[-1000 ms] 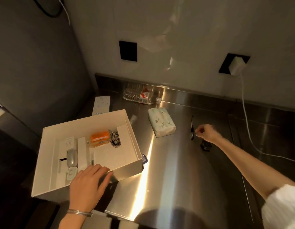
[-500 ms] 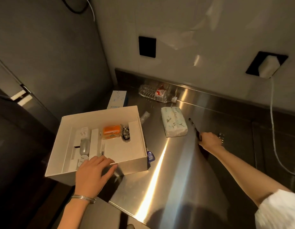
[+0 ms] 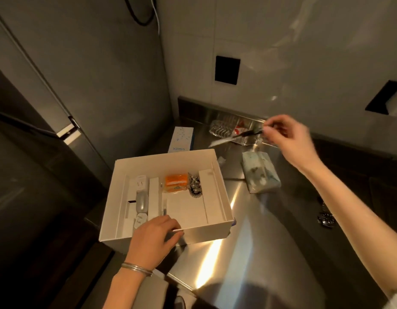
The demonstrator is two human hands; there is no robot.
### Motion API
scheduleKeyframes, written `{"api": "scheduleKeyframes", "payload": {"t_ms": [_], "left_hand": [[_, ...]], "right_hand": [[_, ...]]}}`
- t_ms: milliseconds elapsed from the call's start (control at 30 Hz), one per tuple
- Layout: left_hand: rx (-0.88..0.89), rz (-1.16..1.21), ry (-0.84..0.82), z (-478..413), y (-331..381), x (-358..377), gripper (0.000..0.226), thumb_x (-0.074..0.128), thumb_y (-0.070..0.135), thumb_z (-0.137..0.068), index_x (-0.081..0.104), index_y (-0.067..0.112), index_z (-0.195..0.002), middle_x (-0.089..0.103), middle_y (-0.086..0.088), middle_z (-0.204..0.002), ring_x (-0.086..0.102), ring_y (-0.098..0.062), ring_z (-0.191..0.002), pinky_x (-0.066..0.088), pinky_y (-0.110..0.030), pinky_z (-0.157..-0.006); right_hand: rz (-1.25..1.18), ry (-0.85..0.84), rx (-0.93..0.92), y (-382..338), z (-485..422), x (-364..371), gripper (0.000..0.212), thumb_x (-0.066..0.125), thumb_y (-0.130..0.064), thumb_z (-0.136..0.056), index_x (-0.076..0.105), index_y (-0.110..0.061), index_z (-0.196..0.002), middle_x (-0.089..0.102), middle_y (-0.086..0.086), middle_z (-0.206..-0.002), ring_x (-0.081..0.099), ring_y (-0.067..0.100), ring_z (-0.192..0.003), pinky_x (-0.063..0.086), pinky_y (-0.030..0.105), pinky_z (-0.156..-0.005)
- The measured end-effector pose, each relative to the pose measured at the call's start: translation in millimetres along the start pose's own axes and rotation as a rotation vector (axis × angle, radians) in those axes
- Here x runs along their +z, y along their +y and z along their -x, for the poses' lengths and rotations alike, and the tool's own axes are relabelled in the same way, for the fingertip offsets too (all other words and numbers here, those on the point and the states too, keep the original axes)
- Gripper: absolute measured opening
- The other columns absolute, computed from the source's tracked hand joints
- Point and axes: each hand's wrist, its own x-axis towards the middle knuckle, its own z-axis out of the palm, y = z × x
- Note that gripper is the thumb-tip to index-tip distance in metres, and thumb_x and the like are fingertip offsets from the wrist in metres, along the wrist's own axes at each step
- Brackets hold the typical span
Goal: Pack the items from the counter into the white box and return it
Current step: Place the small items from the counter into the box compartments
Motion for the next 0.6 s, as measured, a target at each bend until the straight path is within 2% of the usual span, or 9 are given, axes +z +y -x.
{"api": "scheduleKeyframes", "payload": {"t_ms": [100, 233, 300, 367, 433, 533, 600], "left_hand": [[-0.061, 0.003, -0.015, 11.5, -27.6, -13.1, 0.03, 0.041, 0.061, -0.076, 0.058, 0.038, -0.068, 0.052, 0.022, -0.064, 0.048, 0.006, -0.057, 0.045, -0.013, -0.047], [-0.072, -0.016, -0.028, 19.3, -45.4, -22.4, 0.03, 0.044, 0.062, -0.076, 0.054, 0.037, -0.064, 0.048, 0.021, -0.058, 0.045, 0.005, -0.053, 0.034, -0.011, -0.047], [-0.051, -0.035, -0.02, 17.5, -45.4, -23.4, 0.03, 0.045, 0.06, -0.076, 0.054, 0.034, -0.062, 0.049, 0.019, -0.058, 0.045, 0.003, -0.052, 0.028, -0.011, -0.047], [-0.049, -0.057, -0.003, 15.1, -44.3, -23.3, 0.031, 0.044, 0.059, -0.076, 0.053, 0.033, -0.061, 0.049, 0.018, -0.057, 0.045, 0.001, -0.05, 0.017, -0.008, -0.048], [-0.052, -0.079, -0.011, 15.7, -41.4, -27.0, 0.03, 0.043, 0.057, -0.078, 0.053, 0.033, -0.064, 0.049, 0.017, -0.06, 0.045, 0.0, -0.054, 0.016, -0.011, -0.049], [-0.03, -0.1, -0.026, 17.0, -42.7, -23.6, 0.028, 0.044, 0.055, -0.082, 0.055, 0.031, -0.075, 0.053, 0.015, -0.072, 0.05, -0.004, -0.067, 0.026, -0.019, -0.059], [-0.045, -0.081, -0.009, 18.9, -42.8, -19.8, 0.027, 0.045, 0.056, -0.076, 0.054, 0.033, -0.065, 0.051, 0.016, -0.062, 0.049, -0.003, -0.057, 0.027, -0.016, -0.054]], "right_hand": [[0.206, -0.417, -0.066, -26.3, -10.6, 60.8, 0.012, 0.057, -0.012, -0.089, 0.06, -0.014, -0.101, 0.063, -0.003, -0.083, 0.063, 0.003, -0.07, 0.054, 0.016, -0.068], [0.373, -0.766, -0.15, -20.0, -20.0, 152.4, 0.008, 0.057, -0.011, -0.089, 0.061, -0.014, -0.096, 0.065, -0.003, -0.079, 0.06, 0.001, -0.062, 0.051, 0.018, -0.069], [0.512, -0.901, -0.115, -8.6, -23.3, 191.1, 0.007, 0.057, -0.01, -0.089, 0.062, -0.013, -0.093, 0.063, 0.001, -0.083, 0.058, 0.011, -0.068, 0.048, 0.027, -0.074], [0.584, -1.03, 0.036, 9.3, -24.6, 221.5, 0.008, 0.056, -0.007, -0.088, 0.063, -0.009, -0.09, 0.063, 0.004, -0.08, 0.06, 0.018, -0.069, 0.049, 0.029, -0.074], [0.587, -1.098, 0.203, 28.5, -22.8, 242.7, 0.012, 0.055, -0.003, -0.088, 0.064, 0.001, -0.094, 0.061, 0.005, -0.075, 0.059, 0.016, -0.064, 0.049, 0.025, -0.067], [0.568, -1.017, 0.265, 54.3, -15.1, 258.1, 0.015, 0.058, -0.004, -0.086, 0.063, -0.002, -0.1, 0.063, 0.01, -0.092, 0.06, 0.023, -0.086, 0.048, 0.027, -0.073], [0.539, -0.952, 0.281, 63.6, -6.9, 261.3, 0.024, 0.065, -0.004, -0.081, 0.061, -0.006, -0.105, 0.064, 0.01, -0.094, 0.063, 0.023, -0.088, 0.047, 0.023, -0.068]]}}
